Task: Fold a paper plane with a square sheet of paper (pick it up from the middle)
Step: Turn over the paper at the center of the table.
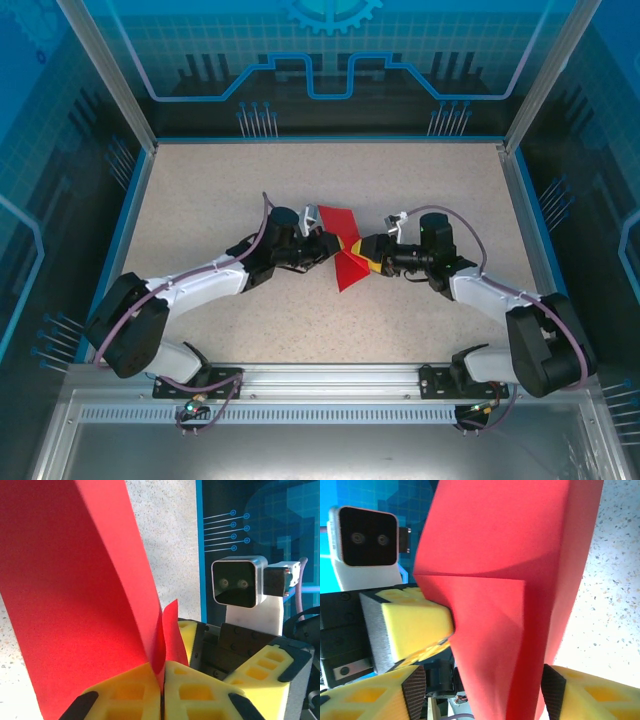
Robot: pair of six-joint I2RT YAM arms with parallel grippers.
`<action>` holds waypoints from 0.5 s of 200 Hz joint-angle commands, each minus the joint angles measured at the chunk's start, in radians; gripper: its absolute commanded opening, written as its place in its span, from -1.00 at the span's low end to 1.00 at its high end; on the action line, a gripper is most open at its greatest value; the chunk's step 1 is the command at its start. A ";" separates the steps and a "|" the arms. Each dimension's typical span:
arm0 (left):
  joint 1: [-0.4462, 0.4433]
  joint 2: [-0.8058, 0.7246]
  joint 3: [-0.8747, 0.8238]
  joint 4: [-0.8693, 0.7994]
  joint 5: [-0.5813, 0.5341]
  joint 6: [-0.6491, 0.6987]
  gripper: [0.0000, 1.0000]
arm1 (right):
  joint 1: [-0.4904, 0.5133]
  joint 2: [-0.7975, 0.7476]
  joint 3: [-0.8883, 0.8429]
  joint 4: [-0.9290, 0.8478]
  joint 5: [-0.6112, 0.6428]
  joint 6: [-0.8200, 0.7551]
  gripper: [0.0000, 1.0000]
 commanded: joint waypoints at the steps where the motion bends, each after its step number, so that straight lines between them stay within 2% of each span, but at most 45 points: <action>1: 0.009 -0.011 -0.016 0.044 0.034 -0.012 -0.84 | -0.021 -0.018 0.005 0.018 -0.029 0.023 0.23; 18: 0.010 -0.013 -0.021 0.042 0.037 -0.005 -0.83 | -0.026 -0.019 0.006 0.019 -0.034 0.026 0.09; 100: 0.018 -0.015 -0.047 0.061 0.041 -0.009 -0.72 | -0.035 -0.019 0.001 0.018 -0.045 0.025 -0.30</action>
